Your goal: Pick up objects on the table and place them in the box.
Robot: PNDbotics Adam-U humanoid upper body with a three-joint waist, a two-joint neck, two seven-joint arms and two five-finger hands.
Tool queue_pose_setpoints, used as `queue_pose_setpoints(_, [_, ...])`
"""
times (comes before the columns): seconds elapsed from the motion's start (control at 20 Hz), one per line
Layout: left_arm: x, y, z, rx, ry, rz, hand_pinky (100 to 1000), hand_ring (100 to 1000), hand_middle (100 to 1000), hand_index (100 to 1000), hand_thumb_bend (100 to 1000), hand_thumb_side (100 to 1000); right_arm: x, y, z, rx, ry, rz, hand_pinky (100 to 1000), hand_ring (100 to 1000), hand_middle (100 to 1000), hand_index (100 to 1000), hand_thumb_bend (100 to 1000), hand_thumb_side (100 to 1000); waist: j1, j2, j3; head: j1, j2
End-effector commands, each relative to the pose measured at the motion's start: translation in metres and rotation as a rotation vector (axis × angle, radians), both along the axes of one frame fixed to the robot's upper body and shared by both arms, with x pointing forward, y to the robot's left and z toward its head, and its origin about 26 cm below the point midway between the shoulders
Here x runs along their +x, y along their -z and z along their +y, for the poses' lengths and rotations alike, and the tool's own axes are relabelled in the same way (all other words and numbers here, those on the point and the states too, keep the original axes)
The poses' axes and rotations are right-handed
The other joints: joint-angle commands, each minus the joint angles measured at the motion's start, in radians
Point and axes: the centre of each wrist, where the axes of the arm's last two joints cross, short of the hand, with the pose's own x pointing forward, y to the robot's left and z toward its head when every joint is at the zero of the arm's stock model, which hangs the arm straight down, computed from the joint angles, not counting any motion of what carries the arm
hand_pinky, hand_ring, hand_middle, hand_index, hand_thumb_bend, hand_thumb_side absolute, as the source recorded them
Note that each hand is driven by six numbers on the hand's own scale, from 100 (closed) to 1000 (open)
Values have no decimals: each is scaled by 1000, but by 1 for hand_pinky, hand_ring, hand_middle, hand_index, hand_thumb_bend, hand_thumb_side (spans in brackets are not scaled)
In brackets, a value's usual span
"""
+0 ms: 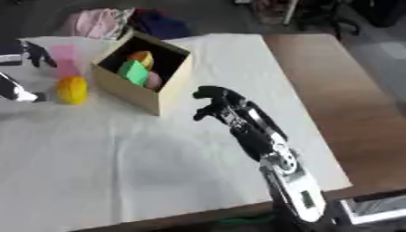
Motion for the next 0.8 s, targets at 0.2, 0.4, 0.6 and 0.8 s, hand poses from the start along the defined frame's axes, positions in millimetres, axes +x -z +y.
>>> queue_pose_setpoints(0.2, [2, 1, -3, 45, 64, 23, 791, 706, 778, 875, 415, 407, 2, -7, -2, -9, -1, -27, 840, 632, 789, 847, 100, 685, 1, -21, -3, 6, 5])
queue_pose_setpoints(0.4, [3, 7, -6, 8, 46, -34, 786, 699, 783, 883, 404, 394, 2, -8, -1, -7, -4, -28, 840, 632, 790, 847, 100, 685, 0, -20, -6, 8, 5])
queue_pose_setpoints(0.6, [4, 14, -8, -25, 11, -116, 787, 700, 789, 888, 411, 388, 2, -8, -1, -6, -5, -29, 840, 632, 790, 847, 100, 685, -1, -18, -8, 8, 5])
queue_pose_setpoints(0.8, [5, 24, -8, -30, -10, -164, 783, 699, 786, 887, 430, 396, 2, -8, -1, -5, -7, -30, 840, 632, 790, 847, 100, 685, -1, -17, -10, 7, 5])
